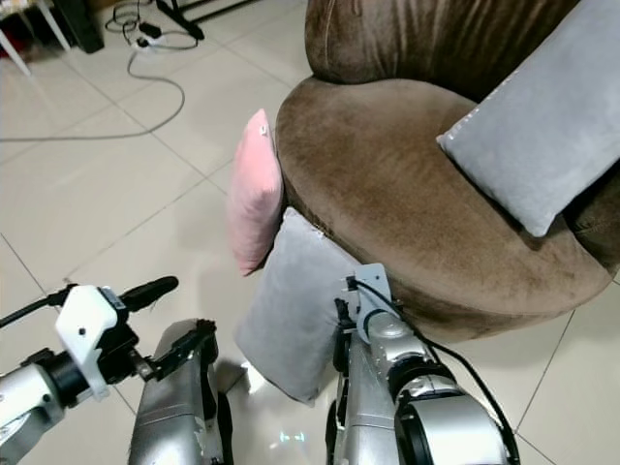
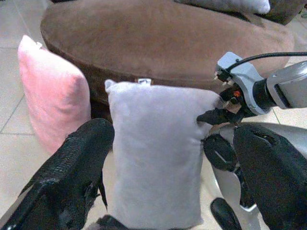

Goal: Move the pillow to the sofa from floor

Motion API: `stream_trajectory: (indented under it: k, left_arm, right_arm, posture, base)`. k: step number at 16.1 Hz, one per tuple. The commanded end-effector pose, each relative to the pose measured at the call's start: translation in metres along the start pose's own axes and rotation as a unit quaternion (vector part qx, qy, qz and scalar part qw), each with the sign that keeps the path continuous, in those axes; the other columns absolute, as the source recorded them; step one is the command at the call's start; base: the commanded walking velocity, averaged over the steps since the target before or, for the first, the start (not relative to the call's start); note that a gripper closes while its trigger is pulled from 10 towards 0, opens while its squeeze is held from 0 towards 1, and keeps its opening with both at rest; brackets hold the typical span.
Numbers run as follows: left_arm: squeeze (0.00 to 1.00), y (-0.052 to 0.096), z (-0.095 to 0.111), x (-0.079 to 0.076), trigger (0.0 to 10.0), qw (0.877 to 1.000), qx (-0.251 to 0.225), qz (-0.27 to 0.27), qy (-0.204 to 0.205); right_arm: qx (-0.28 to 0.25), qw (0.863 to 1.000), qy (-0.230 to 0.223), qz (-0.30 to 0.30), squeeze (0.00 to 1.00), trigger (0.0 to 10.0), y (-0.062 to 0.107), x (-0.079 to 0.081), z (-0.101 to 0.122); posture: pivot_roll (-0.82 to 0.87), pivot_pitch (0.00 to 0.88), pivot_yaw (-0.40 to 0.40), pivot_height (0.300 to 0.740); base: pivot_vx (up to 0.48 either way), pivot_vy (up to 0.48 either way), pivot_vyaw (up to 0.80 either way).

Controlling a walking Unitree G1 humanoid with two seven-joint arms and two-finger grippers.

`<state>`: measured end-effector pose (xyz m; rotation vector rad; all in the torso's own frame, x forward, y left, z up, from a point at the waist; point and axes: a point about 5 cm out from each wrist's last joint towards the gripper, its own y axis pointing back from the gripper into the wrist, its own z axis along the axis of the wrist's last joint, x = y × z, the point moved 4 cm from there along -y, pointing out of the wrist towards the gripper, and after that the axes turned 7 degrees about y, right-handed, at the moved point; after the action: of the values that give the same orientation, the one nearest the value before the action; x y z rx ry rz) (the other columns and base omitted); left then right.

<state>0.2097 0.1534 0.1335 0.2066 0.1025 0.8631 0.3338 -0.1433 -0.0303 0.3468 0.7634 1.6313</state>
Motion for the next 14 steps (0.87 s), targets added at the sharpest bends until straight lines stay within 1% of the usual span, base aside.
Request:
stream_trajectory:
  k: [1,2,4,5,7,8,9,10,12,14]
  left_arm:
    - [0.00,0.006,0.003,0.000,10.0,1.000,0.003,0.003,-0.002]
    - [0.00,0.010,0.004,-0.001,10.0,1.000,0.006,0.006,-0.004]
    - [0.00,0.013,0.005,-0.001,10.0,1.000,0.009,0.007,-0.006]
    - [0.00,0.017,0.007,-0.002,10.0,1.000,0.010,0.006,-0.007]
    - [0.00,0.019,0.007,-0.001,10.0,1.000,0.011,-0.001,-0.004]
    - [0.00,0.020,0.006,0.001,10.0,1.000,0.012,-0.002,-0.003]
    - [0.00,0.020,0.006,0.001,10.0,1.000,0.012,-0.002,-0.003]
    - [0.00,0.020,-0.006,0.010,10.0,1.000,0.019,0.004,0.004]
    - [0.00,0.021,-0.016,0.014,10.0,1.000,0.025,0.008,0.009]
    - [0.00,0.023,-0.019,0.018,10.0,0.999,0.028,0.012,0.010]
  right_arm:
    - [0.016,1.000,0.001,0.008,0.00,10.0,0.001,0.008,-0.012]
    - [0.006,1.000,-0.005,0.009,0.00,10.0,0.001,0.011,-0.008]
    - [-0.009,1.000,-0.012,0.005,0.00,10.0,0.000,0.012,-0.002]
    - [-0.038,0.998,-0.041,0.000,0.00,10.0,0.000,0.012,0.008]
    - [-0.068,0.995,-0.074,0.003,0.00,10.0,0.001,0.016,0.018]
    - [-0.082,0.991,-0.105,0.022,0.00,8.0,0.002,0.023,0.022]
    - [-0.083,0.990,-0.108,0.025,0.00,4.6,0.002,0.024,0.022]
    - [-0.076,0.992,-0.099,0.035,0.00,0.0,0.002,0.031,0.019]
    - [-0.074,0.992,-0.093,0.040,0.00,0.0,0.002,0.034,0.016]
    - [-0.074,0.992,-0.094,0.039,0.00,0.0,0.003,0.034,0.014]
  posture:
    - [0.32,0.291,-0.015,0.542]
    - [0.34,0.304,-0.014,0.542]
    - [0.34,0.312,-0.012,0.542]
    - [0.35,0.322,-0.007,0.542]
    - [0.35,0.330,-0.005,0.542]
    - [0.35,0.330,-0.005,0.542]
    - [0.35,0.330,-0.005,0.542]
    - [0.34,0.330,-0.006,0.542]
    - [0.35,0.334,-0.009,0.542]
    - [0.35,0.336,-0.011,0.542]
  base:
    - [0.000,0.000,0.00]
    - [0.000,0.000,0.00]
    - [0.000,0.000,0.00]
    - [0.000,0.000,0.00]
    - [0.000,0.000,0.00]
    - [0.000,0.000,0.00]
    - [0.000,0.000,0.00]
    - [0.000,0.000,0.00]
    - [0.000,0.000,0.00]
    - [0.000,0.000,0.00]
